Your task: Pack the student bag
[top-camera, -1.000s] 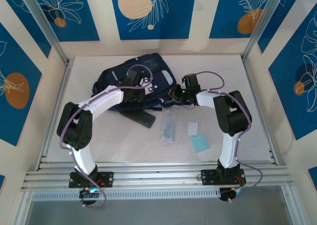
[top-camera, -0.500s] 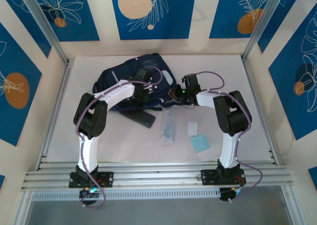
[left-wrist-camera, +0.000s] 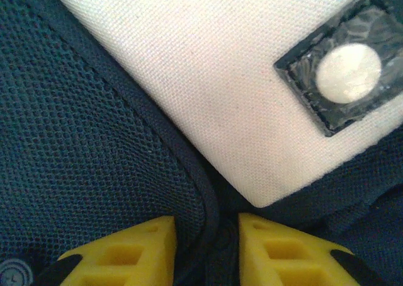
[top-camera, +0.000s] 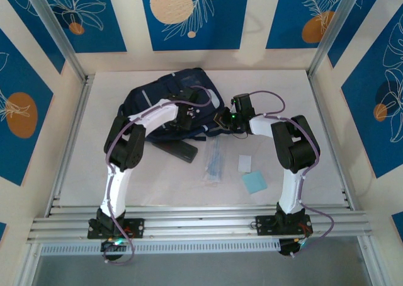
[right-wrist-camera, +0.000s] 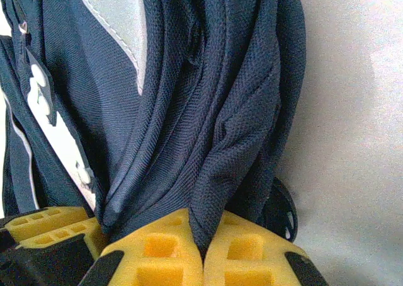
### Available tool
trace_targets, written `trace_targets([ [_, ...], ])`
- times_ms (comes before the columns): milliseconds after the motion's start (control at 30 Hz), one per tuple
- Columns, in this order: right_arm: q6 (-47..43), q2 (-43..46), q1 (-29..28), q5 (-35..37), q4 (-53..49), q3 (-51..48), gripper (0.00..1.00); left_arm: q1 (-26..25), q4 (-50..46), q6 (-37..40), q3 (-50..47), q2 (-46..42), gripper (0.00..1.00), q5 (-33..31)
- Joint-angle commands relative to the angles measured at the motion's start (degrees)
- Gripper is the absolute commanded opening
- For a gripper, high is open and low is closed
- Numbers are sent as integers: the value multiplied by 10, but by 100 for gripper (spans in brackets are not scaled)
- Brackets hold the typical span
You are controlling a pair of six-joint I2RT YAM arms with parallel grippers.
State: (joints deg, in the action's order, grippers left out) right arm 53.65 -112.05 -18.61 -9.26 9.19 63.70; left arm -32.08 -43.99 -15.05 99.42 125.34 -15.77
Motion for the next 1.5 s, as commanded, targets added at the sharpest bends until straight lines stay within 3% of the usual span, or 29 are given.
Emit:
trace_targets([
  [0,-5,10,12,-1,-26,-15,0,15,-69,-4,-44,70,22,-6],
  [67,-2,12,15,-1,-24,-17,0,22,-80,-4,-34,69,15,-5],
  [133,-2,13,17,-1,-23,-19,0,24,-71,-4,-36,50,0,-2],
  [267,1,18,20,8,-25,-24,0,30,-16,-23,-75,-36,0,34],
  [533,11,18,23,16,-22,-29,0,60,77,-89,-165,-202,0,33],
  [800,12,20,24,16,-22,-26,0,93,128,-134,-240,-239,0,70],
  [1033,6,19,19,8,-25,-19,0,88,118,-132,-224,-223,0,113],
  [1233,1,16,16,3,-29,-12,0,54,110,-140,-209,-243,27,120],
  [1467,0,11,14,-3,-29,-8,0,22,95,-148,-188,-217,34,134],
])
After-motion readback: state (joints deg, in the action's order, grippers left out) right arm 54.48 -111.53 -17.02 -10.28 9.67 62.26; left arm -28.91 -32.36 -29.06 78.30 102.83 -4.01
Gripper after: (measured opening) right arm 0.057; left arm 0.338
